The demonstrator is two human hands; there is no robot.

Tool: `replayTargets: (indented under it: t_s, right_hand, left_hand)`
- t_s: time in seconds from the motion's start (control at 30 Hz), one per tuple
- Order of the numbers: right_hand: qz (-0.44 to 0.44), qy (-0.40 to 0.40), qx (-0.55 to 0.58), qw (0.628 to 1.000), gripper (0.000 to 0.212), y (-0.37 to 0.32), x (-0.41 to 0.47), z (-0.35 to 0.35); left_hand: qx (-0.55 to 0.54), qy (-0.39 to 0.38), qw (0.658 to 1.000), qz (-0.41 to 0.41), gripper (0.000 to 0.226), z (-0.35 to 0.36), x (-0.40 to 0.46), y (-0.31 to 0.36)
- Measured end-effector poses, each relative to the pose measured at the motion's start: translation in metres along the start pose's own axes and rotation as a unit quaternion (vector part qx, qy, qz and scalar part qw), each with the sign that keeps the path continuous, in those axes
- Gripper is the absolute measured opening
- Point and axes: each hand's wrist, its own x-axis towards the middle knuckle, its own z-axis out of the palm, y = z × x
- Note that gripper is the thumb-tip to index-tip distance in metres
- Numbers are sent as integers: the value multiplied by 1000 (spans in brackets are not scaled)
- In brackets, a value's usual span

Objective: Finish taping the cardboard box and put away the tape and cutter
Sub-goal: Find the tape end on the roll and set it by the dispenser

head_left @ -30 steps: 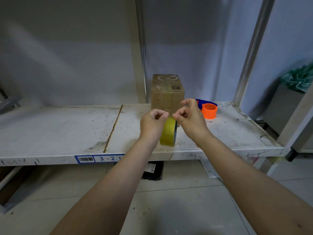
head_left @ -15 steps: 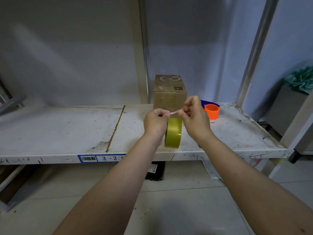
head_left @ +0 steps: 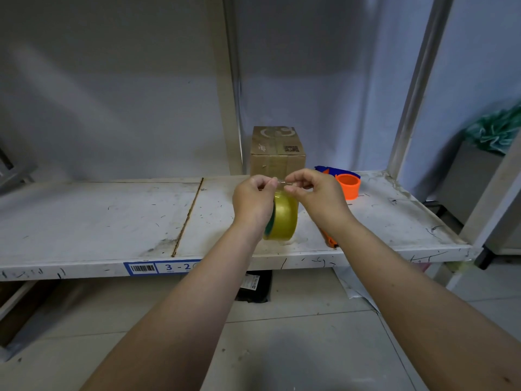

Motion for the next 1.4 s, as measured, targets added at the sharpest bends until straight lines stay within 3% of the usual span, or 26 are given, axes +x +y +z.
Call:
replayTargets:
  t_s: [0.17,0.33,0.5,0.63,0.73,0.83,0.93,1.07,1.13,1.23,1.4]
  right_hand:
    - [2,16,-23,1000,3,-1,3,4]
    - [11,42,-72,996,11,-1,5,10]
    - [10,59,-105,993,9,0,3,9]
    - [21,47,-107,993,8,2,2,9]
    - [20,46,-110,993,7,3,3,8]
    - [22,44,-129,990,4,3,5,7]
    - [28,53,-132,990,7,1,7,6]
    - [44,71,-116,990,7,3,9,5]
    - [47,71,-123,989,7,5,10,5]
    - [42,67,-131,988,7,7,9,6]
    - [38,77,-139,987,7,9,11,0]
  left_hand:
    - [32,2,999,34,17,-2,-3,1]
    - [100,31,993,62,19,-1,-8,5]
    - [150,33,986,57,58,-4,-5,6]
    - [230,-39,964,125,29,-7,1,8]
    - [263,-47,954,136,5,-5,3,10]
    - [287,-36,946,145,9,-2,4,11]
    - [260,-12,958,123,12,1,1,9]
    - [150,24,988,11,16,2,-2,6]
    - [99,-13,994,-54,22,4,-6,5]
    - [67,-83,991,-77,30,11,-10,3]
    - [22,-55,993,-98,55,18,-7,2]
